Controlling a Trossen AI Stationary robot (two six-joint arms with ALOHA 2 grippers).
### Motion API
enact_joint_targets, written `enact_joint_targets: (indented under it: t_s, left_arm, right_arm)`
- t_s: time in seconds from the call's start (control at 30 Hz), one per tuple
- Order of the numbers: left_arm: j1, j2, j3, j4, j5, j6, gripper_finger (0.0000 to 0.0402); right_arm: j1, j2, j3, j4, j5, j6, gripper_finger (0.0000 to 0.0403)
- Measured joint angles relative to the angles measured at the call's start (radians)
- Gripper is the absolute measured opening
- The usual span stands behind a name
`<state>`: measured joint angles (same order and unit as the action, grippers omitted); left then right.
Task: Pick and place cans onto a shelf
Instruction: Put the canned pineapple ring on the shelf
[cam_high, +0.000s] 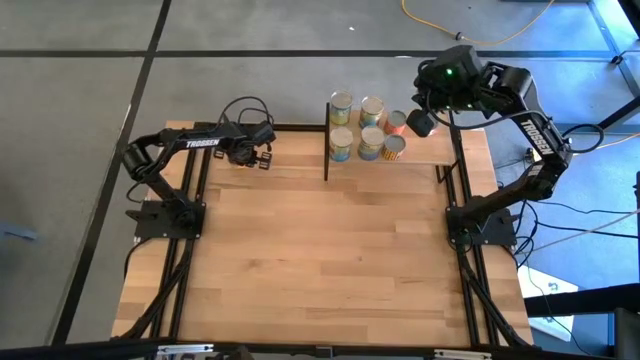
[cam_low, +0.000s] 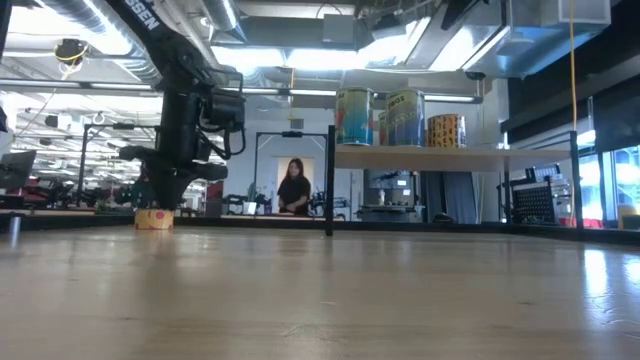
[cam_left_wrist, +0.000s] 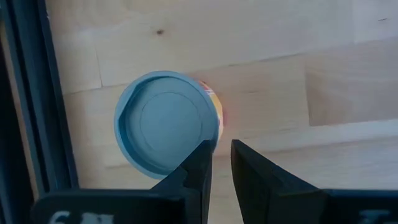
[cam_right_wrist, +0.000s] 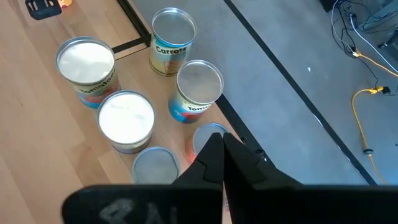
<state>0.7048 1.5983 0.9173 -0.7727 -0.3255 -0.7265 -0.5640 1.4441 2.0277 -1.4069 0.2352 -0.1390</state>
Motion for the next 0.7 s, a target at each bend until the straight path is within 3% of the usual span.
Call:
enact_joint_targets:
  t_s: [0.7]
  left_arm:
    - [0.001,0.03,0.038,-0.008,-0.052,0.006,0.0054]
  right_arm:
    - [0.0,0.0,0.0,0.0,0.0,0.0,0.0]
